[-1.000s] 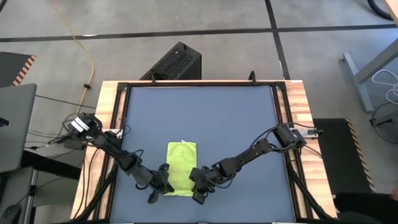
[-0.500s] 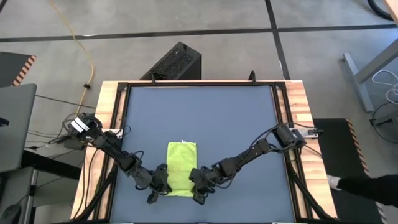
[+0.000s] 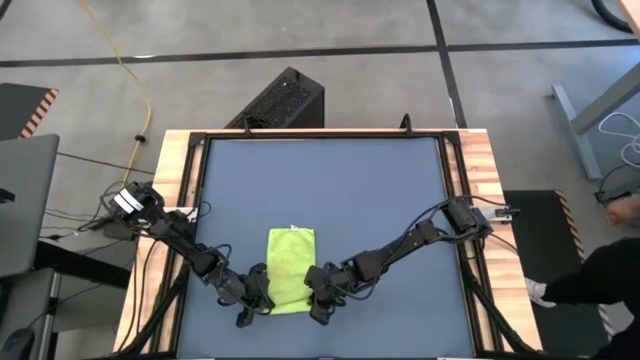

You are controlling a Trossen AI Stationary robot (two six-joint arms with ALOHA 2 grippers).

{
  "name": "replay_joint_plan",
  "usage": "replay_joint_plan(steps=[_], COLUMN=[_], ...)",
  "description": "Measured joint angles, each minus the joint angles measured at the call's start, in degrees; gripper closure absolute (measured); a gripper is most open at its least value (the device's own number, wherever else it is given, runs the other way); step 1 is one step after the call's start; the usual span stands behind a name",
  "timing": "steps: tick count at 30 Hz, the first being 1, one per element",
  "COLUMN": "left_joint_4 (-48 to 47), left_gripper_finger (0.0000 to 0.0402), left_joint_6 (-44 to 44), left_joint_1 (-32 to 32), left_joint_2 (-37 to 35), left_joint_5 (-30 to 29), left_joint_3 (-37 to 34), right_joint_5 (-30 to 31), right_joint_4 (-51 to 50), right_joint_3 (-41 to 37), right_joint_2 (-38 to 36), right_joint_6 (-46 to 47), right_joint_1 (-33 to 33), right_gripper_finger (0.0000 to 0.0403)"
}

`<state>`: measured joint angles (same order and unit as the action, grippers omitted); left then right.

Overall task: Roll towel
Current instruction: Roll the green towel

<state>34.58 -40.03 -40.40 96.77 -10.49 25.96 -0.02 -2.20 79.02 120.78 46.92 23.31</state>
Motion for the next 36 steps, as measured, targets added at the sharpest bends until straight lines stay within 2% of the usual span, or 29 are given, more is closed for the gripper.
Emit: replay_joint_plan(steps=[4,10,13,17,19,30,36], left_joint_4=[-1.5,-2.4,-2.6,-2.6,-2.6,-2.6,-2.6], left_gripper_finger=[0.0401,0.0401,0.0401,0.0401,0.0401,0.0401,0.0401], left_joint_6=[-1.2,-1.6,-1.7,-1.6,-1.6,-1.6,-1.8], left_joint_1=[-0.1,-0.1,-0.1,-0.1,-0.1,0.0,0.1], left_joint_2=[0.0,0.0,0.0,-0.1,-0.1,-0.1,-0.1], left_joint_5=[0.4,0.8,1.2,1.7,1.8,2.3,2.4], left_joint_3=[0.0,0.0,0.0,0.0,0.0,-0.1,-0.1], right_joint_5=[1.1,6.8,9.6,16.6,18.5,16.8,16.3], right_joint_4=[-1.9,-1.2,1.2,2.6,3.2,2.8,0.7], right_joint_3=[0.0,0.0,0.1,0.1,0.1,1.3,1.3], right_joint_2=[-2.8,-4.0,-4.0,-3.2,-2.8,0.5,0.5], right_joint_6=[-0.5,-1.1,-6.8,-19.0,-21.2,-23.9,-24.4], right_joint_1=[0.0,2.1,5.1,9.1,9.7,7.6,7.1], right_gripper_finger=[0.0294,0.0294,0.0294,0.0291,0.0285,0.0200,0.0192])
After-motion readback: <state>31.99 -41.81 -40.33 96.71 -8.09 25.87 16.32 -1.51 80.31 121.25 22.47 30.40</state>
